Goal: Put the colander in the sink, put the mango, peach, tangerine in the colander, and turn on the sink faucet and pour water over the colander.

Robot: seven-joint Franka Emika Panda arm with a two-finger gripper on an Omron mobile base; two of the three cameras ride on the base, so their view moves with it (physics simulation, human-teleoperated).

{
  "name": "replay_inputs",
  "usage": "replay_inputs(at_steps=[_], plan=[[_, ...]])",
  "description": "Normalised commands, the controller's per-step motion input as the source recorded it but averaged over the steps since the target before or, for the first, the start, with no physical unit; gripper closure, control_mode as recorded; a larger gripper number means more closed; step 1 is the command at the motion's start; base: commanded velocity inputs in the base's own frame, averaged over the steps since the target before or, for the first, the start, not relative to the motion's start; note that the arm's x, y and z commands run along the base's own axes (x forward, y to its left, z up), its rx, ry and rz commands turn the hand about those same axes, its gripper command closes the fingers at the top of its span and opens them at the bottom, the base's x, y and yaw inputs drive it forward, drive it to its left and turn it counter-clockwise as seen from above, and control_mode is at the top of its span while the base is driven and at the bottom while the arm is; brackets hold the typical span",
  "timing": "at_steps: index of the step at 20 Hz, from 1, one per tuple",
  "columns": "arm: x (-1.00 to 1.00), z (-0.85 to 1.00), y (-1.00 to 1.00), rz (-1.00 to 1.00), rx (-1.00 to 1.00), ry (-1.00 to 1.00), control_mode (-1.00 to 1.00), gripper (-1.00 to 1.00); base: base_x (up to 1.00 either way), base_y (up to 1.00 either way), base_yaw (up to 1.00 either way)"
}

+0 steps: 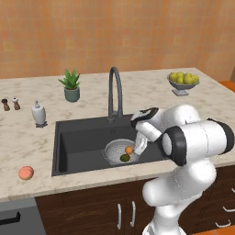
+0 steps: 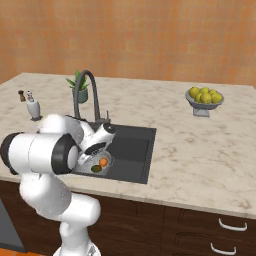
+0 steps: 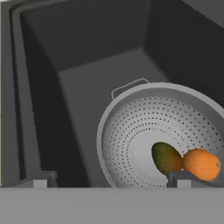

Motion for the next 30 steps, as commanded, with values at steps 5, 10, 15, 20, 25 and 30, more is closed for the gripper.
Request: replay_inputs(at_steps=[5,10,15,20,25,30], plan=[[-0.60,0.62,0.29,-0.27,0.00,0.02,-1.00,-1.00,0.00,0.00,0.00],[-0.48,0.65,0.33,-0.26,0.00,0.09,-1.00,-1.00,0.00,0.00,0.00],[-0.55,0.58,0.26,-0.21,0.00,0.01,-1.00,-1.00,0.00,0.00,0.00],[-0.59,0.54,0.24,-0.30,0.00,0.00,-1.00,-1.00,0.00,0.00,0.00],[-0.56,0.42,0.44,-0.41,0.00,0.00,-1.00,-1.00,0.00,0.00,0.00],[-0.31,0.41,0.68,-0.23,0.00,0.08,-1.00,-1.00,0.00,0.00,0.00]])
